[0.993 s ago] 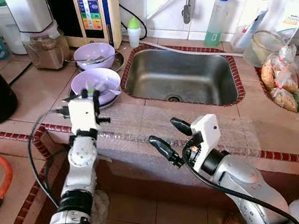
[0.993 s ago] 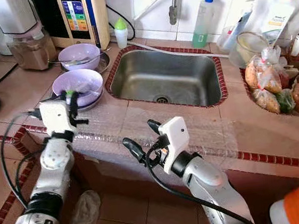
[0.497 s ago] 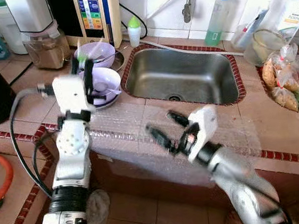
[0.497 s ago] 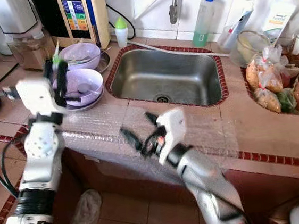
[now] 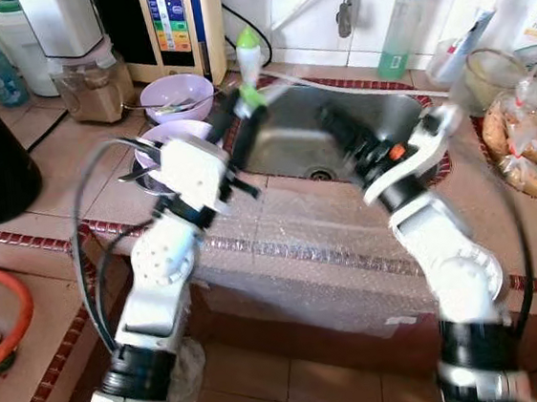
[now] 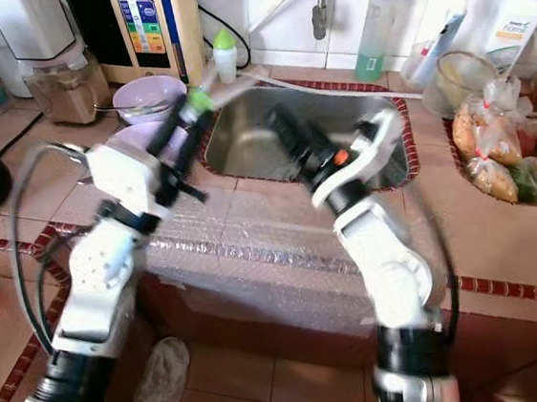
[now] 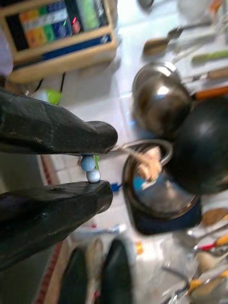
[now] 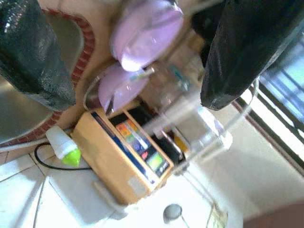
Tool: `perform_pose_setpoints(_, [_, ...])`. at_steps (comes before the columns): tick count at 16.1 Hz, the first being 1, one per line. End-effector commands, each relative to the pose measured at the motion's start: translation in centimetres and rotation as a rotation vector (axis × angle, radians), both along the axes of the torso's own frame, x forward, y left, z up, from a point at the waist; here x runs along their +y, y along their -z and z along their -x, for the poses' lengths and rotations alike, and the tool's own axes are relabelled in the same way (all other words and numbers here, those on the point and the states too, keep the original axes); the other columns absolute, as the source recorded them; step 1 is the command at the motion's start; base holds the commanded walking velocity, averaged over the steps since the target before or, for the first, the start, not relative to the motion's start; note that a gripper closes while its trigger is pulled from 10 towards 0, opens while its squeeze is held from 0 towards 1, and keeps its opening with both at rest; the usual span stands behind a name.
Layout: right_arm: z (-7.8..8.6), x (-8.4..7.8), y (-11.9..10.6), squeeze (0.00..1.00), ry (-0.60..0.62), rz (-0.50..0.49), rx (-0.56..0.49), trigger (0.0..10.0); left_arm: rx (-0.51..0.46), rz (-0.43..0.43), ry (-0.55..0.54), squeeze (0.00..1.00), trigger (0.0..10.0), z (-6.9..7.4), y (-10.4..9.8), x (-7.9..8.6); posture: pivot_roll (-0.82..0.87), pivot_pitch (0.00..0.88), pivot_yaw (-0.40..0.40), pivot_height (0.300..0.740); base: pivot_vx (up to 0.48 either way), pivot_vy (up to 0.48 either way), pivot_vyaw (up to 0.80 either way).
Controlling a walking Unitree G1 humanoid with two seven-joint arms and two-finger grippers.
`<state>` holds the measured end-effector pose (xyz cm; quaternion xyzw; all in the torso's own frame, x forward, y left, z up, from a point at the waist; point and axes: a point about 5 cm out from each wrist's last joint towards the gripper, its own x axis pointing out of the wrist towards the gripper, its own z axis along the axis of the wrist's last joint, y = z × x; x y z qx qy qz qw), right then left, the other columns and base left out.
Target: Kitchen organization
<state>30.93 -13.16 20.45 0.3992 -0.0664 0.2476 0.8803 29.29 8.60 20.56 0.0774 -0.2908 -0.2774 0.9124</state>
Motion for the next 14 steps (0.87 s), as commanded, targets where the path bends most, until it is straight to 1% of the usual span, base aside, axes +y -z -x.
perform_pose_setpoints(1, [-0.4, -0.2, -0.4, 0.00, -0.022, -0.064, 0.018, 10.0, 0.026, -0.024, 0.031, 0.00, 0.0, 0.3, 0.5, -0.5, -0.05, 0.000, 0.013, 0.740, 0.000, 0.000, 0.00])
perform_pose_setpoints(2, [-0.6, -0.1, -0.6, 0.00, -0.046, -0.108, 0.034, 10.0, 0.038, -0.029, 0.047, 0.00, 0.0, 0.5, 0.7, -0.7, -0.04, 0.000, 0.010, 0.740, 0.000, 0.000, 0.00])
perform_pose_setpoints(4, [-0.7, 0.5, -0.6, 0.00, -0.089, -0.149, 0.070, 10.0, 0.041, -0.034, 0.058, 0.00, 0.0, 0.7, 1.0, -1.0, -0.04, 0.000, 0.004, 0.740, 0.000, 0.000, 0.00])
perform_pose_setpoints(5, [-0.7, 1.1, -0.4, 0.00, -0.120, -0.170, 0.098, 10.0, 0.039, -0.026, 0.057, 0.00, 0.0, 0.7, 0.9, -1.1, -0.05, 0.000, 0.002, 0.740, 0.000, 0.000, 0.00])
perform_pose_setpoints(6, [-0.7, 1.3, -0.4, 0.00, -0.131, -0.175, 0.106, 10.0, 0.038, -0.023, 0.057, 0.00, 0.0, 0.7, 0.8, -1.1, -0.05, 0.000, 0.002, 0.740, 0.000, 0.000, 0.00])
perform_pose_setpoints(8, [-1.0, 2.3, 0.4, 0.00, -0.165, -0.204, 0.172, 10.0, 0.034, -0.017, 0.048, 0.00, 0.0, 0.7, 0.8, -1.3, -0.05, 0.000, -0.006, 0.740, 0.000, 0.000, 0.00])
perform_pose_setpoints(9, [-1.0, 2.5, 0.6, 0.00, -0.176, -0.217, 0.191, 10.0, 0.033, -0.013, 0.049, 0.00, 0.0, 0.8, 0.7, -1.3, -0.05, 0.000, -0.008, 0.740, 0.000, 0.000, 0.00])
perform_pose_setpoints(11, [-1.3, 2.8, 0.7, 0.00, -0.184, -0.222, 0.215, 10.0, 0.034, -0.005, 0.052, 0.00, 0.0, 0.8, 0.7, -1.6, -0.05, 0.000, -0.013, 0.740, 0.000, 0.000, 0.00])
perform_pose_setpoints(14, [-2.1, 3.9, 0.6, 0.00, -0.207, -0.254, 0.233, 10.0, 0.045, 0.006, 0.073, 0.00, 0.0, 1.1, 1.1, -2.2, -0.06, 0.000, -0.013, 0.740, 0.000, 0.000, 0.00])
